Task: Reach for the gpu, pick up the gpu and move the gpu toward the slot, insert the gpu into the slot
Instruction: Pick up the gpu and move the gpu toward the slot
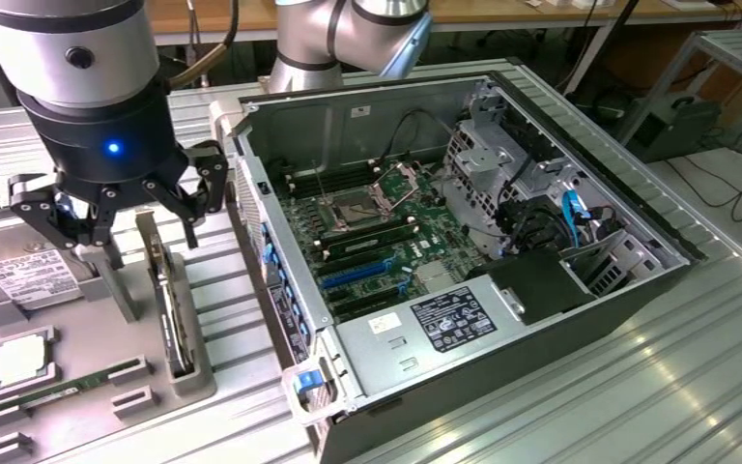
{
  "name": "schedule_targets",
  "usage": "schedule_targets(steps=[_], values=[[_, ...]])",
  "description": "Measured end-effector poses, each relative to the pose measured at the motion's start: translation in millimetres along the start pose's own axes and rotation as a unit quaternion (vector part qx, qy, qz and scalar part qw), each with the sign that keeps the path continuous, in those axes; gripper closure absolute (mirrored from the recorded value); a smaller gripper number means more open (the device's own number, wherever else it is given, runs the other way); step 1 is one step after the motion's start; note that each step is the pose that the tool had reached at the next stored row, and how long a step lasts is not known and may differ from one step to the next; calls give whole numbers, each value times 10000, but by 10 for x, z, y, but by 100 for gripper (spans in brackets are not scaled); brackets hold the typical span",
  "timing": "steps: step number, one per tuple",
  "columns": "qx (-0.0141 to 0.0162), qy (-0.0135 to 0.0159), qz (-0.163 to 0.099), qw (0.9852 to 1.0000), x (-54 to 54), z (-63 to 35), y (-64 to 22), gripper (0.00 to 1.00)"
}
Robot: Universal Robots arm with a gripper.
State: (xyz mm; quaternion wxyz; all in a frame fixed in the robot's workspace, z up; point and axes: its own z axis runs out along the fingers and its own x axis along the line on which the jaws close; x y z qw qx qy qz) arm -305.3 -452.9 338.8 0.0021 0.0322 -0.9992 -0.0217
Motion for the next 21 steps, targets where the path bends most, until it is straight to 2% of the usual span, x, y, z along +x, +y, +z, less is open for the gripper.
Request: schedule_targets(steps=[10,21], values=[[2,-28,-1,10000,14,114,-4,34],[3,-44,-2,10000,63,211,-5,34]])
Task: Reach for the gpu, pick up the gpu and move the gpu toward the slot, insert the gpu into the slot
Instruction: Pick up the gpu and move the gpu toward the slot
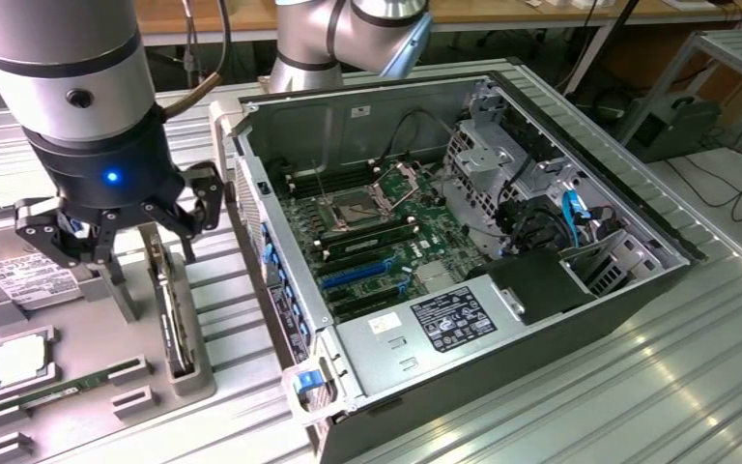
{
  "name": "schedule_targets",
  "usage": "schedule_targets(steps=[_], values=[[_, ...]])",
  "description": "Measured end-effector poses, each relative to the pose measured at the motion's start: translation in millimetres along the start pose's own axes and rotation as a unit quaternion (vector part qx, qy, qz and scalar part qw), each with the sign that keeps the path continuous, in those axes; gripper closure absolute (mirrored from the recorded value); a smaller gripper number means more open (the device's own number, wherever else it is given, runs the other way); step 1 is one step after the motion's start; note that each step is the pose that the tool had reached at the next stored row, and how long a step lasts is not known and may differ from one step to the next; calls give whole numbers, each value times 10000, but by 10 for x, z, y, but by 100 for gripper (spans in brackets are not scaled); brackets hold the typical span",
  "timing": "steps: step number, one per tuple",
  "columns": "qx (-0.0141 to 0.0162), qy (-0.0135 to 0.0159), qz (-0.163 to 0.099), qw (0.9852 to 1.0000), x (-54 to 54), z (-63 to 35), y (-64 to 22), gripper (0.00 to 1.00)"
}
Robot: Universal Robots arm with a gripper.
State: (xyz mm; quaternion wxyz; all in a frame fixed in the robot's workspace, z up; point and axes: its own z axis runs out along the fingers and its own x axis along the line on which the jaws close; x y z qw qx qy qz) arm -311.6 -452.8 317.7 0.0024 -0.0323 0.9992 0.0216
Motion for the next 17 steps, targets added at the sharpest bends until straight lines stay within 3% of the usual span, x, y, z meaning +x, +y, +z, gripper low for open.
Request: schedule_targets(steps=[13,17], values=[[1,-16,-1,10000,9,160,-28,34],[4,-55,-2,10000,12,200,-30,34]])
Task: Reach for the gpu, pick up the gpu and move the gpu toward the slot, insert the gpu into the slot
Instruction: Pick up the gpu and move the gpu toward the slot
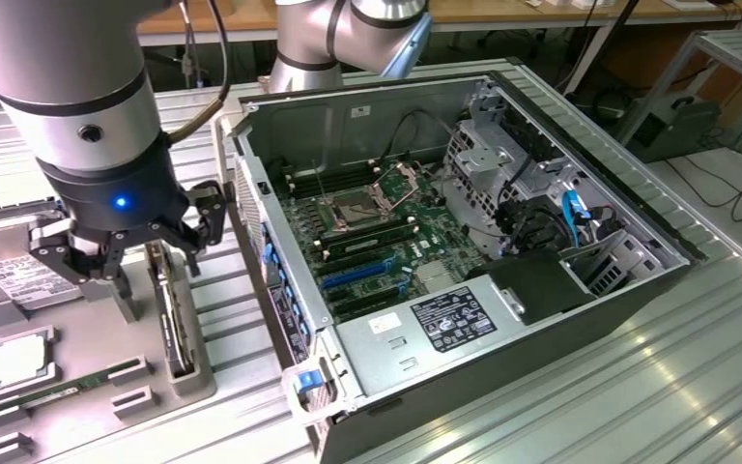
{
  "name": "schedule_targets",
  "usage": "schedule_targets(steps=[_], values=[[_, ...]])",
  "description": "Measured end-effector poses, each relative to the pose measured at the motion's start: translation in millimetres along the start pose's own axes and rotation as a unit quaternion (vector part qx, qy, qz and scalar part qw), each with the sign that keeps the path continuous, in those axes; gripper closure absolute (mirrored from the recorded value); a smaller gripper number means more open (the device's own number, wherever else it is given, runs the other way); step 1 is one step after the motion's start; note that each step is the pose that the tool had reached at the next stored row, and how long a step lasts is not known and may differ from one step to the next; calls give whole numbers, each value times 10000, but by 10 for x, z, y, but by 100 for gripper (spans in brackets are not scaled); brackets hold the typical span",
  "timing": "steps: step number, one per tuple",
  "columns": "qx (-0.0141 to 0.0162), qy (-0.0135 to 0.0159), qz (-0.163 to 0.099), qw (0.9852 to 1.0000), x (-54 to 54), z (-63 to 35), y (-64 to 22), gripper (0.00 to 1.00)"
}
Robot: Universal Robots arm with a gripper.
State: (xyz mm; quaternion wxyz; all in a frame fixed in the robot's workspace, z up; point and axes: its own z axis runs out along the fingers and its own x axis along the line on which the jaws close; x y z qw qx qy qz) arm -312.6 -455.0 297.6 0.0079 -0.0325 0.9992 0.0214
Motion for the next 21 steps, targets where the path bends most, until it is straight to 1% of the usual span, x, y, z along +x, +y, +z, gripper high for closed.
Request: schedule_targets(steps=[2,6,9,10,17,20,21], values=[[1,-25,-1,10000,0,25,-1,34],[4,-66,-3,10000,2,82,-3,34],[5,-86,-4,10000,4,119,-5,34],[6,-98,-4,10000,4,137,-5,34],[9,-141,-6,9999,8,228,-9,34],[10,-165,-7,9999,12,297,-12,34],[11,-166,-7,9999,13,311,-13,34]])
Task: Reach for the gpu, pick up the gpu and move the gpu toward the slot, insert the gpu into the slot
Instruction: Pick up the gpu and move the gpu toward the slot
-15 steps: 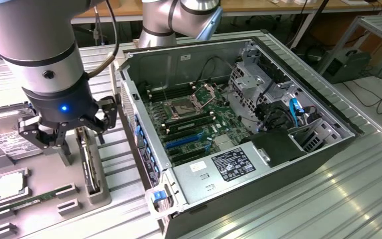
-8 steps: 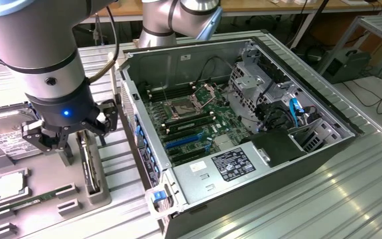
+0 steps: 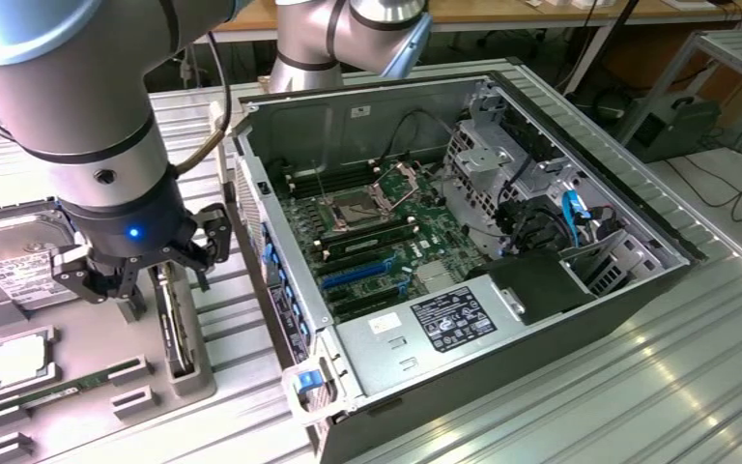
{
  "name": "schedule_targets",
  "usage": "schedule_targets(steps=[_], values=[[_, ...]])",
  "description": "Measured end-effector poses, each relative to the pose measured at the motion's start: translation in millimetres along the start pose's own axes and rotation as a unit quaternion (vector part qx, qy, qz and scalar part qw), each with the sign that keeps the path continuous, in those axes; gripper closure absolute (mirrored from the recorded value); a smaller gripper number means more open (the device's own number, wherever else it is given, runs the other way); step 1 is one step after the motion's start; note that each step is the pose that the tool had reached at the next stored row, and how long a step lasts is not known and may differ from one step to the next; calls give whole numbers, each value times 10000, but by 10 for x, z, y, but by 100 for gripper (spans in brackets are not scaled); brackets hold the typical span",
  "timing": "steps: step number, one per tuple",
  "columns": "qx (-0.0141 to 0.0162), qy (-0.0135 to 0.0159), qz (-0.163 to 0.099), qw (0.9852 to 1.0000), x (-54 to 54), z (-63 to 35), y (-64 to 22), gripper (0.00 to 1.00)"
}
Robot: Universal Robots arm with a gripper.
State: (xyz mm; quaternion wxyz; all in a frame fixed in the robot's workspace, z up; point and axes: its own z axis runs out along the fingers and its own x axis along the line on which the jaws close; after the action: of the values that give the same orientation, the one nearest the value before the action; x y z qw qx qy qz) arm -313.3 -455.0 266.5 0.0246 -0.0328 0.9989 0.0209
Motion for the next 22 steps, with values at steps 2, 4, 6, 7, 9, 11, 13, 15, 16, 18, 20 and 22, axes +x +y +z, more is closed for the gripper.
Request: schedule_targets(steps=[2,4,6,7,9,11,13,15,16,18,20,22], values=[[0,0,0,10000,1,9,0,34],[-4,29,2,10000,3,15,0,34],[-10,80,5,10000,4,32,-1,34],[-10,94,4,10000,5,49,-2,34],[-10,96,5,10000,8,69,-3,34],[-10,102,4,9999,14,89,-3,34],[-11,104,5,9999,26,102,-4,34],[-13,102,5,9999,37,121,-6,34],[-13,102,4,9999,39,136,-7,34],[-13,102,5,9999,42,173,-8,34],[-12,102,17,9999,46,222,-10,34],[-10,100,71,9999,47,242,-11,34]])
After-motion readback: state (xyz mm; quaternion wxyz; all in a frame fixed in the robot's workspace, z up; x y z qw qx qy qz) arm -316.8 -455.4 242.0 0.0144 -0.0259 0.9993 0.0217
